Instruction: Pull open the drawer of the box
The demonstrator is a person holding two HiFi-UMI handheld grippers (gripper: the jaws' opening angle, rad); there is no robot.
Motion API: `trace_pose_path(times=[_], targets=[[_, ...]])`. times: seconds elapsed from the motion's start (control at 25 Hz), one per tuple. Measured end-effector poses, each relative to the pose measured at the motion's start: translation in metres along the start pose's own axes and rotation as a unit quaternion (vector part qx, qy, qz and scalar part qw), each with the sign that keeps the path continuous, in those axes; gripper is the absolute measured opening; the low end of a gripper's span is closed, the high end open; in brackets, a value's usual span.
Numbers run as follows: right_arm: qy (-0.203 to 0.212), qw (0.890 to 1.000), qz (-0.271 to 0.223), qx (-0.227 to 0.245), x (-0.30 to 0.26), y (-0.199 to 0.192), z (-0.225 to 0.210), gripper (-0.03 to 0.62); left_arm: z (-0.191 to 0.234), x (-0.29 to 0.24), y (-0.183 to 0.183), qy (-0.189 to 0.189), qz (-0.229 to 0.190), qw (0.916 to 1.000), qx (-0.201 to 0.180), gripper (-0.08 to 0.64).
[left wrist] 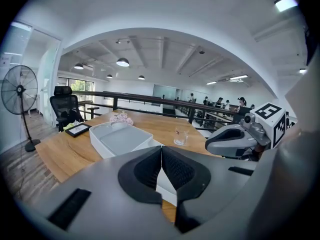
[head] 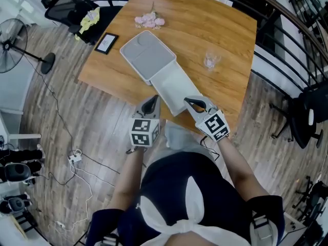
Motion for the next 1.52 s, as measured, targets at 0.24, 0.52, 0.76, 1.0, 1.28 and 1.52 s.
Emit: trace_pose_path(times=[0.24,0.52,0.76,1.0,1.28,1.52], targets=[[-0.027,0.999,-0.014,-0.012,0.01,0.006,0.008,-0.002,-0.018,0.011,0.002,-0.01,-0.005,0.9999,0.001,0.018],[-0.055,0.996,-0.038,-0.063,0.018,0.013,0.01,-0.002,-0.036,0.014,0.001,-0.025,-0.01,0.9996,-0.006,0.018],[-0.063,0.994,-0.042,-0.079,0.025,0.014,0.017,-0.003,-0.046,0.021,-0.001,-0.03,-0.011,0.9995,0.0,0.018],[-0.067,0.994,-0.043,-0.08,0.027,0.015,0.026,-0.003,-0.057,0.025,0.0,-0.043,-0.022,0.9988,-0.01,0.018],[-0.076,0.993,-0.043,-0.082,0.031,0.016,0.03,-0.003,-0.064,0.027,0.0,-0.048,-0.023,0.9985,-0.014,0.018],[-0.077,0.993,-0.039,-0.082,0.033,0.016,0.035,-0.003,-0.064,0.033,0.0,-0.043,-0.025,0.9987,-0.013,0.018]])
Point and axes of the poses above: the fingertips, and each gripper's own axes: x backward along the fingers, z to its left, y out of its top, the point moved 6 cm from there along x, backward along the fingers, and after that the axes turned 14 degrees about -z, right-handed, at the moved point
